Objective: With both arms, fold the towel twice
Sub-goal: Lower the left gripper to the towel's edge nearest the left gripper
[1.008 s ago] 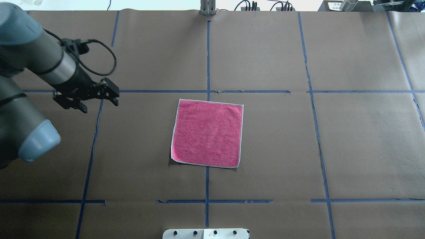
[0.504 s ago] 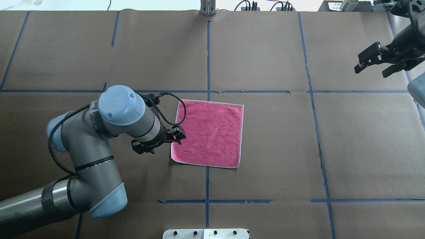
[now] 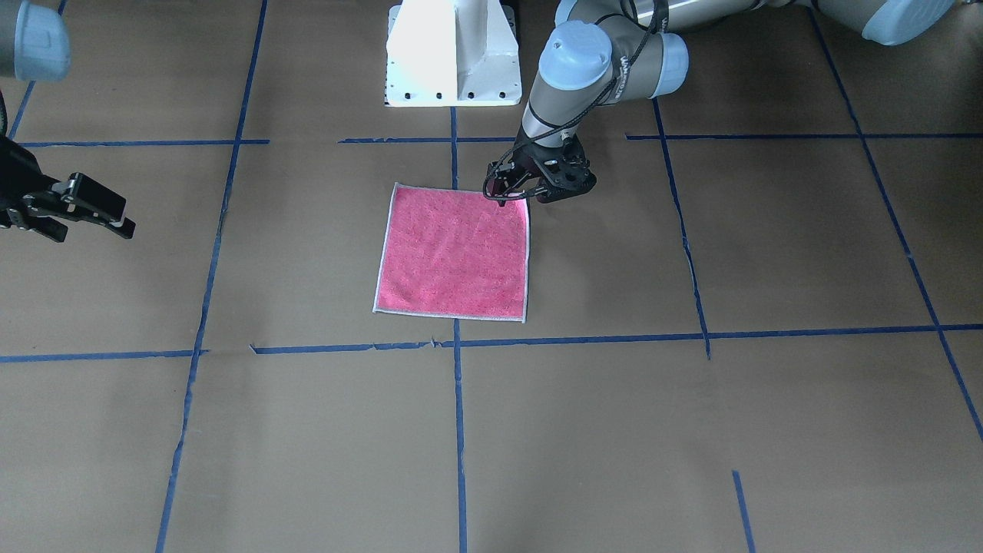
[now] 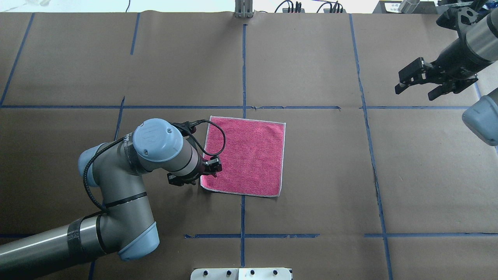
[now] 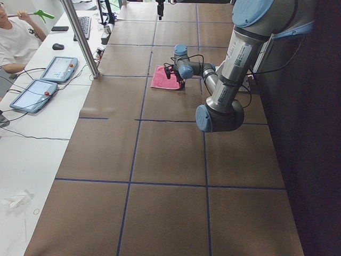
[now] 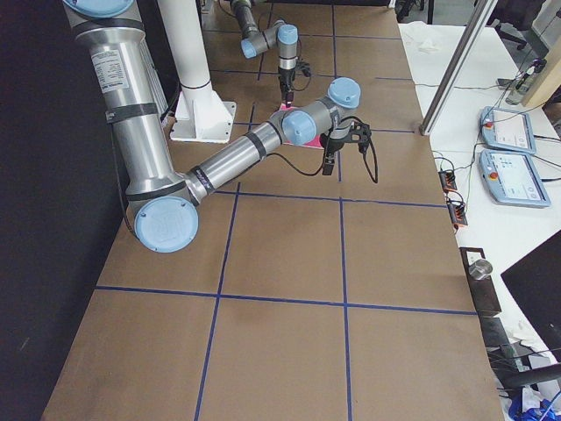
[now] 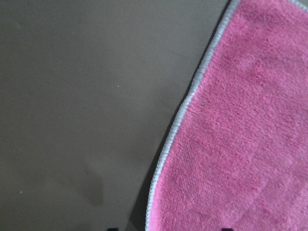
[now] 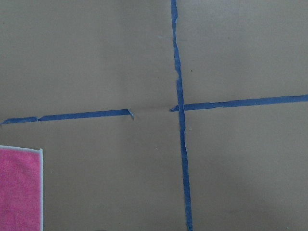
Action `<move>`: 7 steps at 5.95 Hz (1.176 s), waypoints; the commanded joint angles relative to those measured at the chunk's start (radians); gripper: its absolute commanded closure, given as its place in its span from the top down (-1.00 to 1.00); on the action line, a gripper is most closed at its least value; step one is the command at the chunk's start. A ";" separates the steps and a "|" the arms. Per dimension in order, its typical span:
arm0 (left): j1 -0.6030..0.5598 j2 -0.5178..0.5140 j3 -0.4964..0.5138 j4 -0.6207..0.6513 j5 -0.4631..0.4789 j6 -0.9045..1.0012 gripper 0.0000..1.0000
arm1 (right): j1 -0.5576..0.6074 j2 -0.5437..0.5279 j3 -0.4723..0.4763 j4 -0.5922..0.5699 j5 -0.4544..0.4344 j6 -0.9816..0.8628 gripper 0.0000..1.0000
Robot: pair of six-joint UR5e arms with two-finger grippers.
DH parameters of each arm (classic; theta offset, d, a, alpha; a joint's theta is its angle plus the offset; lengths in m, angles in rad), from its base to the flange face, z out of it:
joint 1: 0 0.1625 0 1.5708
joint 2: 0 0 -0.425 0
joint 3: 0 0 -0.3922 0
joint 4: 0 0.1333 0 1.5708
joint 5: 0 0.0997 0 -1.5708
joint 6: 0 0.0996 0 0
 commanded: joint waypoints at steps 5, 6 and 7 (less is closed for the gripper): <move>0.004 0.005 0.002 -0.003 -0.007 -0.002 -0.36 | -0.020 -0.003 -0.007 0.052 -0.001 0.067 1.00; 0.005 0.005 -0.004 0.003 -0.008 -0.002 -0.59 | -0.020 -0.003 -0.007 0.052 -0.001 0.067 1.00; 0.005 0.005 -0.015 0.007 -0.010 -0.004 -0.78 | -0.020 -0.003 -0.007 0.052 -0.001 0.067 1.00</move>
